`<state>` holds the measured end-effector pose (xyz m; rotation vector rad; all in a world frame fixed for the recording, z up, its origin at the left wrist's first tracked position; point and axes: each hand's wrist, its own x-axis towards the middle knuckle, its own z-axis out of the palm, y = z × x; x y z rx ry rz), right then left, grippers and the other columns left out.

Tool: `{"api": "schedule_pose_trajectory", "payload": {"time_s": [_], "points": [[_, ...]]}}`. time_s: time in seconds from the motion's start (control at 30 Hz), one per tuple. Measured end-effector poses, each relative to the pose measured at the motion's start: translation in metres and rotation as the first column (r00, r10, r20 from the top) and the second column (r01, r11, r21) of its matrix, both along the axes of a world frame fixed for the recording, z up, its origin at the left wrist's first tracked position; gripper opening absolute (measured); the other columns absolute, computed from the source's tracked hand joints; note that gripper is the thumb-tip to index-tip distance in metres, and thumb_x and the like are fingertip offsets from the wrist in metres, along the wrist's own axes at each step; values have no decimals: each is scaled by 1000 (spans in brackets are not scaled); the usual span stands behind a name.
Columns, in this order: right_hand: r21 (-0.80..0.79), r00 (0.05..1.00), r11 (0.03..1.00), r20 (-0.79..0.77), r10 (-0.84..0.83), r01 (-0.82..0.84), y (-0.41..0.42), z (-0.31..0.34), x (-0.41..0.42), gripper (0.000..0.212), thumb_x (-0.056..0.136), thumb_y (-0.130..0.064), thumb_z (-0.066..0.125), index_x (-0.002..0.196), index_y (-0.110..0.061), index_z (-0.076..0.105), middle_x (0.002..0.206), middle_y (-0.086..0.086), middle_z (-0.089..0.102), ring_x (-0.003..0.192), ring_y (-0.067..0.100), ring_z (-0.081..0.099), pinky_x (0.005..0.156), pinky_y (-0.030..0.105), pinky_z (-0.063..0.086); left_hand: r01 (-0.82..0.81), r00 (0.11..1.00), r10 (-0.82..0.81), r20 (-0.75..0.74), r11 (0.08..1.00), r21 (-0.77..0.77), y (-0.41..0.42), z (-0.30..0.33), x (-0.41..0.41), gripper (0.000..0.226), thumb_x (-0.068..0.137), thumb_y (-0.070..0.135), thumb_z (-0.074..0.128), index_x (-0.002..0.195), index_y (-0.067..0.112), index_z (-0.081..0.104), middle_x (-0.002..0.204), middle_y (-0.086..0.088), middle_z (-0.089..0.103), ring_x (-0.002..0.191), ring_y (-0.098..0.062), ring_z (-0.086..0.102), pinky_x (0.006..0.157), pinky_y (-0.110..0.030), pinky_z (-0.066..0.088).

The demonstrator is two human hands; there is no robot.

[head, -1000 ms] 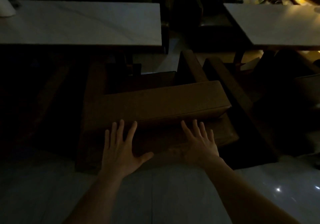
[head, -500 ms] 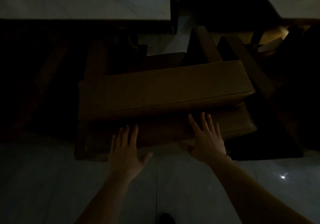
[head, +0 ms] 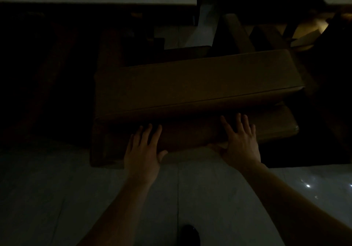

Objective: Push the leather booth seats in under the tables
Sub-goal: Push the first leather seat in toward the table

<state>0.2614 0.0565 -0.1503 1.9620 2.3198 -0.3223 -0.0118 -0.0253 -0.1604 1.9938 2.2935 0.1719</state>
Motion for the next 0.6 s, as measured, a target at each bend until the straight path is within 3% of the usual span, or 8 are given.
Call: {"api": "schedule_pose_trajectory", "payload": {"time_s": [0.27, 0.6], "points": [[9, 999, 999, 27, -37, 37, -11, 0, -10, 101, 77, -86, 28, 158, -32, -1, 164, 20, -4, 151, 37, -9, 122, 55, 5, 29, 1000, -29, -1, 999, 25, -3, 2, -9, 73, 82, 52, 66, 147, 29, 39, 148, -2, 44, 137, -30, 35, 106, -48, 38], [8, 997, 997, 27, -78, 78, -26, -2, -25, 98, 80, -82, 27, 158, -31, -1, 164, 20, -4, 151, 36, -9, 122, 53, 7, 45, 999, -45, -1, 999, 13, -8, 3, -21, 72, 83, 55, 63, 147, 34, 37, 148, 1, 44, 136, -28, 36, 106, -45, 37]]}}
